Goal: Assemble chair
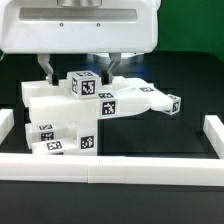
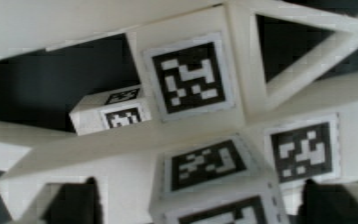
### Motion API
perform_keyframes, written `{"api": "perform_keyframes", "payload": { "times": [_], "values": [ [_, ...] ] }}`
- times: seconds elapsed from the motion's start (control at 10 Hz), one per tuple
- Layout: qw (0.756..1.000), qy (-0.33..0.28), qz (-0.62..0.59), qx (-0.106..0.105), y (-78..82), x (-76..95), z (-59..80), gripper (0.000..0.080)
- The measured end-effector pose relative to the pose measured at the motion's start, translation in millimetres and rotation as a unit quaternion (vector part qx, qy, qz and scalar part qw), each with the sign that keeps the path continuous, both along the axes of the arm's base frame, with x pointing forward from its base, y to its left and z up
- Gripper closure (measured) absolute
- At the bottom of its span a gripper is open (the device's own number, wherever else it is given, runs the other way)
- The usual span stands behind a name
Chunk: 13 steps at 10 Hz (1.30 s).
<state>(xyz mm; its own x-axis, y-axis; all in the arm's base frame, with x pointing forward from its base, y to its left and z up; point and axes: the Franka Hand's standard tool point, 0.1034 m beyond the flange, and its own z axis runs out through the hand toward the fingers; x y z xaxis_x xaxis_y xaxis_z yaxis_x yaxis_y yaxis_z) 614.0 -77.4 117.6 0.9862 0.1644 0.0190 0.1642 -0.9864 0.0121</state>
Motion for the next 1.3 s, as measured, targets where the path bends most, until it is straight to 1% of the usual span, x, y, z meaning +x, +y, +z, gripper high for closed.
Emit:
{"api": "perform_keyframes", "payload": {
  "times": [0.1,0.2,0.5,0.7,1.0,1.3],
  "values": [
    [1.0,0.0,-0.002,0.0,0.0,0.0,0.0,0.0436],
    [1.0,0.0,-0.002,0.0,-0.1,0.0,0.0,0.0516],
    [1.0,0.0,-0.027,0.001,0.1,0.0,-0.1,0.0516],
    [0.992,-0.001,-0.129,0.006,-0.5,-0.4,-0.4,0.0516],
    [0.966,-0.002,-0.257,0.02,-1.3,-0.4,-0.6,0.0515],
    [0.938,-0.002,-0.345,0.022,-0.6,0.1,-0.8,0.0515]
  ]
}}
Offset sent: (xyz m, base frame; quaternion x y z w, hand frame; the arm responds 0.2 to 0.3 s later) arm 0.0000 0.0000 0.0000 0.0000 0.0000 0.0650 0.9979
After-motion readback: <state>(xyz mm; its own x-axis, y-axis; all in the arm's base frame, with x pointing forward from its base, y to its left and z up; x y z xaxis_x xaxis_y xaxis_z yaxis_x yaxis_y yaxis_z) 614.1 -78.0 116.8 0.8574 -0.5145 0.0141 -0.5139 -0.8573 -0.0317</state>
